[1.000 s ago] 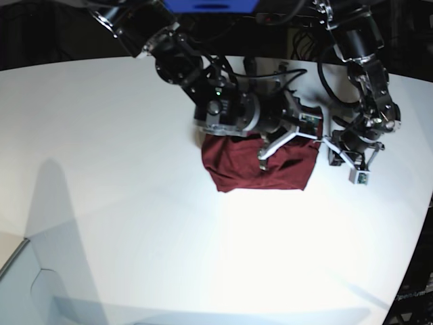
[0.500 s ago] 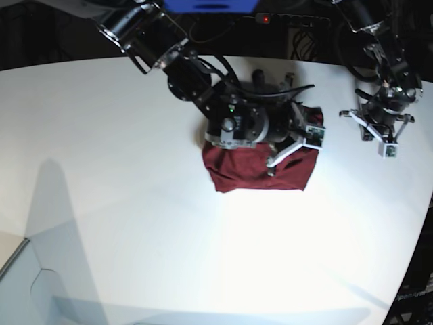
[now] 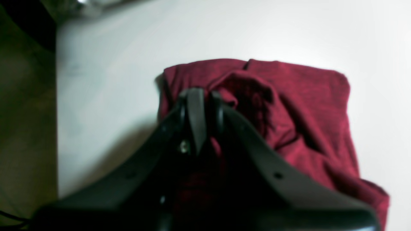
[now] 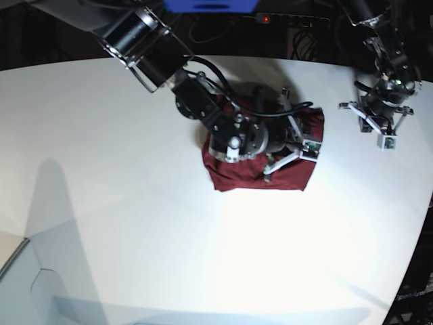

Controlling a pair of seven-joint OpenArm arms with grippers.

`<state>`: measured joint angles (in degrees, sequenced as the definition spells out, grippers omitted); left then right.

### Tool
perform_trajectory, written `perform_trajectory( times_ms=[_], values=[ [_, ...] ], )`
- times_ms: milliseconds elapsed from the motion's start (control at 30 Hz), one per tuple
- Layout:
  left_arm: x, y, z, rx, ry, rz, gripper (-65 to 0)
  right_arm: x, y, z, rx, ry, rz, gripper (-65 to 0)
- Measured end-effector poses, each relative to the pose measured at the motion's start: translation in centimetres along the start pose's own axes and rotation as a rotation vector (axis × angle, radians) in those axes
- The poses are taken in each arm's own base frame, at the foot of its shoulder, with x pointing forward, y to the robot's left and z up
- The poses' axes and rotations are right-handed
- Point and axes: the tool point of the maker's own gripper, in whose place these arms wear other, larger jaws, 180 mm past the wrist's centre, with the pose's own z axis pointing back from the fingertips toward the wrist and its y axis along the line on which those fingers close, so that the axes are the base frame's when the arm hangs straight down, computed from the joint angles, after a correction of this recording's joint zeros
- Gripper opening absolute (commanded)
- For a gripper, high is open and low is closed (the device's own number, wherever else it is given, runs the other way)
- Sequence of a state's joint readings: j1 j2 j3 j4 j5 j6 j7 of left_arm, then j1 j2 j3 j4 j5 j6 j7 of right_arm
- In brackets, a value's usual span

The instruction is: Layout the t-shirt on the table in an organized manner, then fold the t-shirt properly

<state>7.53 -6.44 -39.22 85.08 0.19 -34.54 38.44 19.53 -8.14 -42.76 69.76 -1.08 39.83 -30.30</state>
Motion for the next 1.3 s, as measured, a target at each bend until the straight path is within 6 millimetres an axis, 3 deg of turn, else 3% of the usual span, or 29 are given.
perform_trajectory(
  times_ms=[133, 233, 400, 500, 633, 733, 833, 967, 1167, 1300],
  values=[
    [0.4, 0.0, -0.1, 0.001, -0.008, 0.0, -64.9, 0.2, -0.1, 0.1, -0.003, -0.003, 0.004, -48.1],
    [0.4, 0.0, -0.1, -0.001, -0.008, -0.001, -64.6, 0.6, -0.1, 0.3, -0.008, -0.015, 0.011, -41.9],
    [0.4, 0.0, 0.0, 0.001, -0.009, 0.0, -64.5, 5.1, 0.0, 2.8, -0.063, -0.152, 0.057, -39.4],
    [1.6, 0.1, 0.7, 0.015, -0.039, -0.021, -63.2, 7.5, -0.7, 5.3, -0.124, -0.248, 0.044, -39.4],
    [4.4, 0.5, 2.0, 0.046, -0.093, -0.059, -50.2, 8.5, -1.8, 7.9, -0.204, -0.308, 0.028, -39.4],
    [6.7, 0.6, 2.6, 0.065, -0.111, -0.074, -40.4, 8.0, -0.8, 7.8, -0.193, -0.312, -0.001, -39.4],
    [9.2, 0.7, 3.3, 0.083, -0.139, -0.084, -35.0, 6.8, -0.5, 7.6, -0.191, -0.293, -0.042, -39.6],
    [12.4, -1.9, 5.5, 0.02, -0.245, -0.05, -34.3, 3.2, -4.6, 11.2, -0.335, -0.282, -0.129, -39.5],
    [14.0, -11.2, 4.7, -0.216, -0.274, -0.134, -34.3, -6.3, -10.9, 18.2, -0.585, -0.129, -0.259, -39.4],
    [12.5, -17.0, 4.4, -0.347, -0.236, -0.171, -34.3, -9.6, -13.3, 22.3, -0.718, -0.103, -0.331, -39.4]
  ],
)
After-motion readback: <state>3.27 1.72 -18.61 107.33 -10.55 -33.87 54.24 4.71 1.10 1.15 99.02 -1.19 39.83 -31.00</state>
